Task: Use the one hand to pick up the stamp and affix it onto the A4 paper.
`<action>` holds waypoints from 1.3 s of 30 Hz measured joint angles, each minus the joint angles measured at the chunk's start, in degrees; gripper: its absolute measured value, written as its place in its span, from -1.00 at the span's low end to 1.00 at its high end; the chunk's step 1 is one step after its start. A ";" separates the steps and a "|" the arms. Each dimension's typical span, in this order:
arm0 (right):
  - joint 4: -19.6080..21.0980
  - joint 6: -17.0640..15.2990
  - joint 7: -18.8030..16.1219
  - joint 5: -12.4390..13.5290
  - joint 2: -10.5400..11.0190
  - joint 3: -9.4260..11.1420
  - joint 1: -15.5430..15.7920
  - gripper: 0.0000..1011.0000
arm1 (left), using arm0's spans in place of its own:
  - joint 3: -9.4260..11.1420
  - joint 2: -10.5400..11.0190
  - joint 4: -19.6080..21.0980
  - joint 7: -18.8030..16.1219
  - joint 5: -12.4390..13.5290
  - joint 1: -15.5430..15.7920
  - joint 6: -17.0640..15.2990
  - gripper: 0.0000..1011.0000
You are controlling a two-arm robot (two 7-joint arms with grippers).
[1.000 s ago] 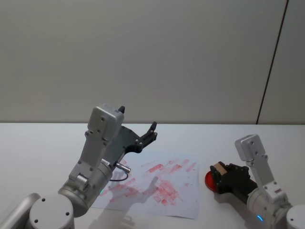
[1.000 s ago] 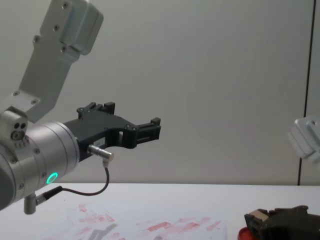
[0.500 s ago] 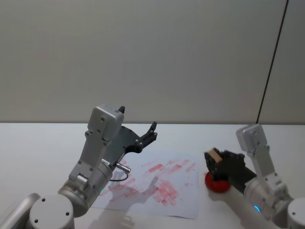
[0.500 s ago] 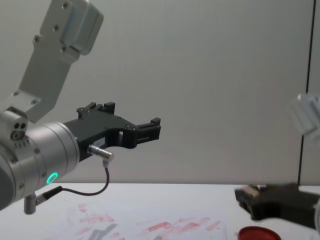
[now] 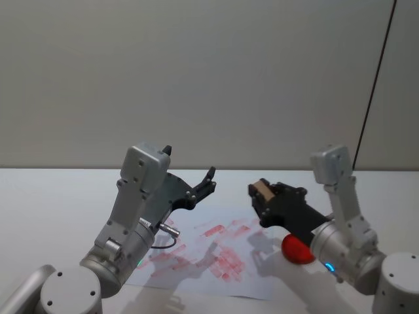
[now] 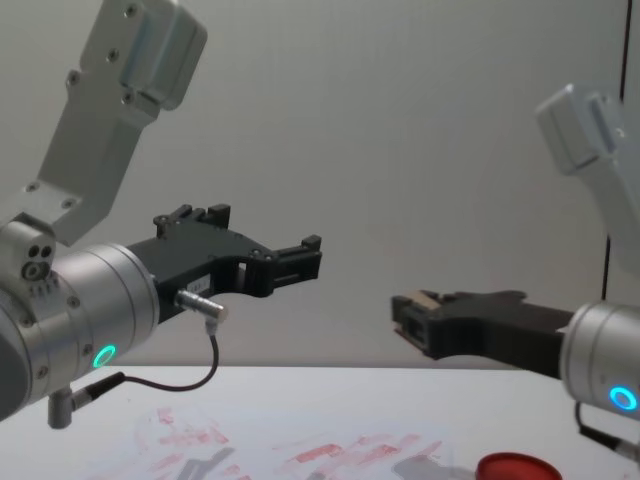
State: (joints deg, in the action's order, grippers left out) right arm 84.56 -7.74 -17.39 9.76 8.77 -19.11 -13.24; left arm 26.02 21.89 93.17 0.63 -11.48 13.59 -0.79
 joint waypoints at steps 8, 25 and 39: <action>-0.70 -2.31 -1.14 -0.41 -1.00 -1.28 -0.29 -0.57 | 0.00 0.00 0.00 0.00 0.00 0.00 0.00 0.98; -6.80 -5.86 -0.47 -4.60 -2.89 -4.11 -0.50 -0.56 | 0.00 0.00 0.00 0.00 0.00 0.00 0.00 0.98; -10.07 -6.40 1.30 -4.95 -3.93 -4.99 -0.74 -0.56 | 0.00 0.00 0.00 0.00 0.00 0.00 0.00 0.98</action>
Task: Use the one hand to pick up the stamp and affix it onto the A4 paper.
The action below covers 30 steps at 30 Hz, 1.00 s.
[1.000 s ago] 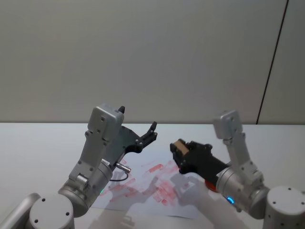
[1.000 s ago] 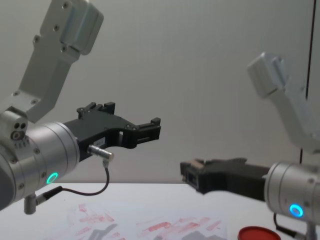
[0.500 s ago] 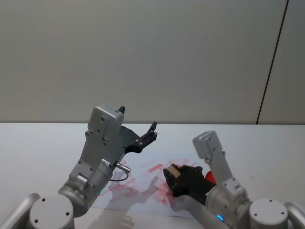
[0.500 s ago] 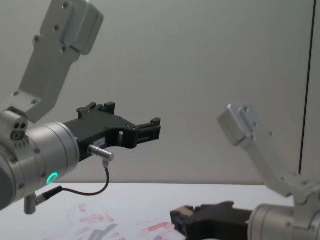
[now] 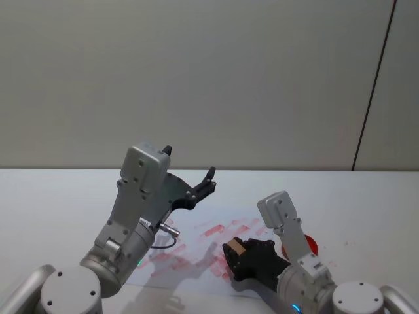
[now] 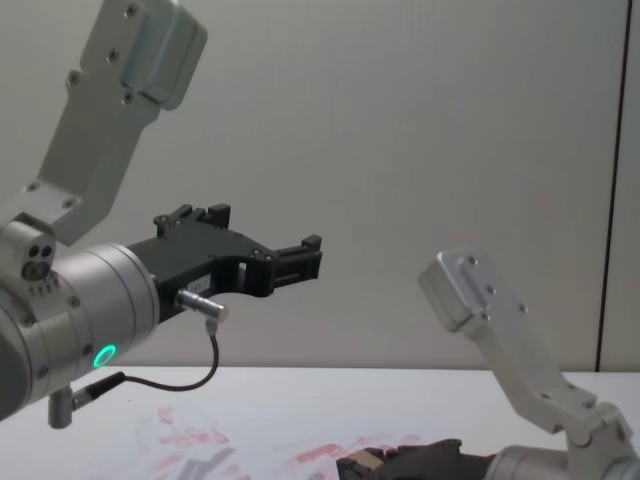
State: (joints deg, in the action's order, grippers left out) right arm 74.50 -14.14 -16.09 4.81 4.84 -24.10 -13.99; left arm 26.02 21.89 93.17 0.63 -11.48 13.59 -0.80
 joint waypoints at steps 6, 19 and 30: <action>-0.47 -0.03 0.65 -0.02 -0.08 -0.02 -0.02 -0.56 | 0.00 0.00 0.00 0.00 0.00 0.00 0.00 0.98; -0.24 0.15 1.70 2.31 -0.24 0.28 0.26 -0.56 | 0.00 0.00 0.00 0.00 0.00 0.00 0.00 0.98; 6.65 -0.92 2.31 8.13 0.40 1.71 0.74 -0.56 | 0.00 0.00 0.00 0.00 0.00 0.00 0.00 0.98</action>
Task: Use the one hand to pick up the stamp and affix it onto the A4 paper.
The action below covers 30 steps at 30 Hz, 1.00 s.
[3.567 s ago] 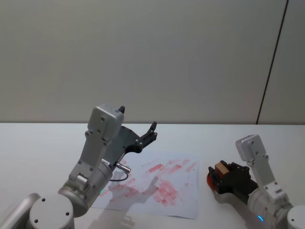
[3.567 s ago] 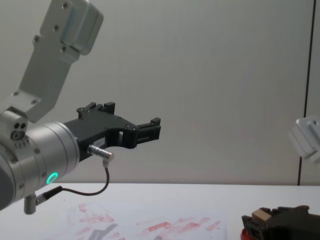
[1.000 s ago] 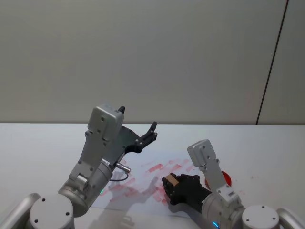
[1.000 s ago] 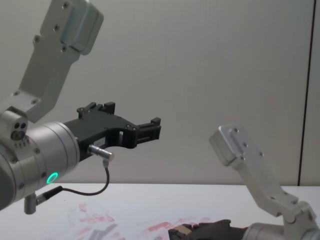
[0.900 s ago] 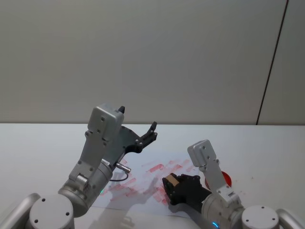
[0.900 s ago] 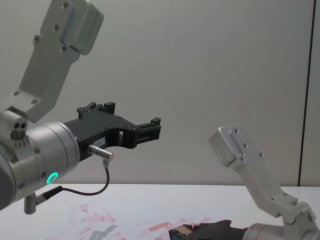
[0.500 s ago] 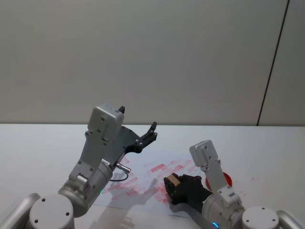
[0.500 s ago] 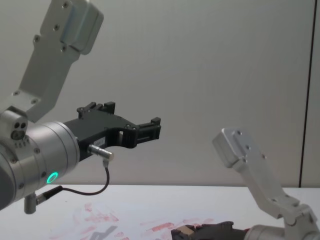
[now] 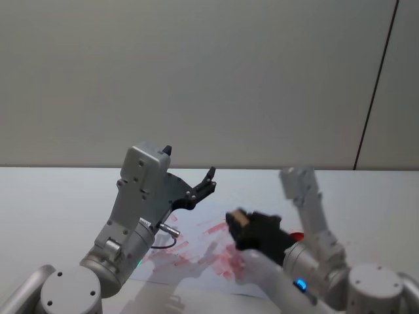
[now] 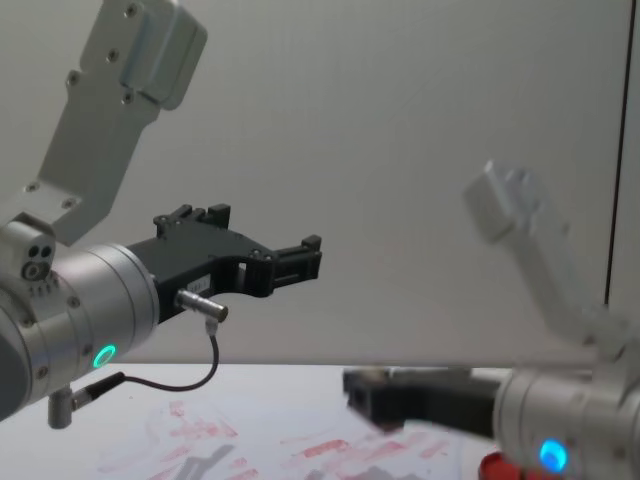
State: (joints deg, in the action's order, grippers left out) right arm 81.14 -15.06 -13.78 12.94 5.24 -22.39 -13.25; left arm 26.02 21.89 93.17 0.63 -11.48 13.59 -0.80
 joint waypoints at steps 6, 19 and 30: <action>6.04 -1.94 1.24 3.86 2.09 2.29 0.93 -0.56 | 0.00 0.00 0.00 0.00 0.00 0.00 0.00 0.98; 12.83 -5.13 3.12 6.60 8.01 6.20 4.41 -0.56 | 0.00 0.00 0.00 0.00 0.00 0.00 0.00 0.98; 12.46 -5.32 2.54 4.63 10.32 7.07 5.62 -0.56 | 0.00 0.00 0.00 0.00 0.00 0.00 0.00 0.98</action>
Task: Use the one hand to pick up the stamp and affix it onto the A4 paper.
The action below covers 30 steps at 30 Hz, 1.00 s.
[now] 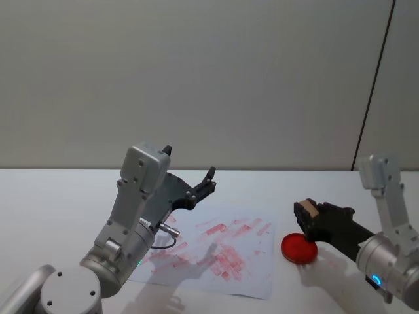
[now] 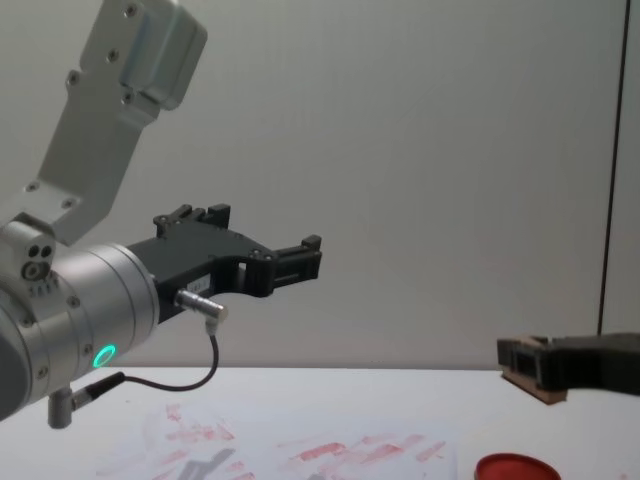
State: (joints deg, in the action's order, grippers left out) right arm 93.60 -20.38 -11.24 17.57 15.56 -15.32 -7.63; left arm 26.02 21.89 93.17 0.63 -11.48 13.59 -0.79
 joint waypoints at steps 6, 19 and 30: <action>-2.28 0.92 -0.82 -1.99 -0.06 -0.25 -0.62 -0.56 | 0.00 0.00 0.00 0.00 0.00 0.00 0.00 0.98; -7.60 2.84 -1.81 -5.63 -1.43 -1.35 -2.72 -0.56 | 0.00 0.00 0.00 -0.01 0.00 0.00 0.00 0.98; -9.57 3.51 -2.11 -6.85 -2.10 -1.86 -3.57 -0.14 | 0.00 0.00 0.00 -0.01 0.00 0.00 0.00 0.98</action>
State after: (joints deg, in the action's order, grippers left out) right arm 84.03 -16.88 -13.35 10.73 13.47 -17.19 -11.20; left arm 26.03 21.89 93.18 0.62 -11.48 13.59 -0.80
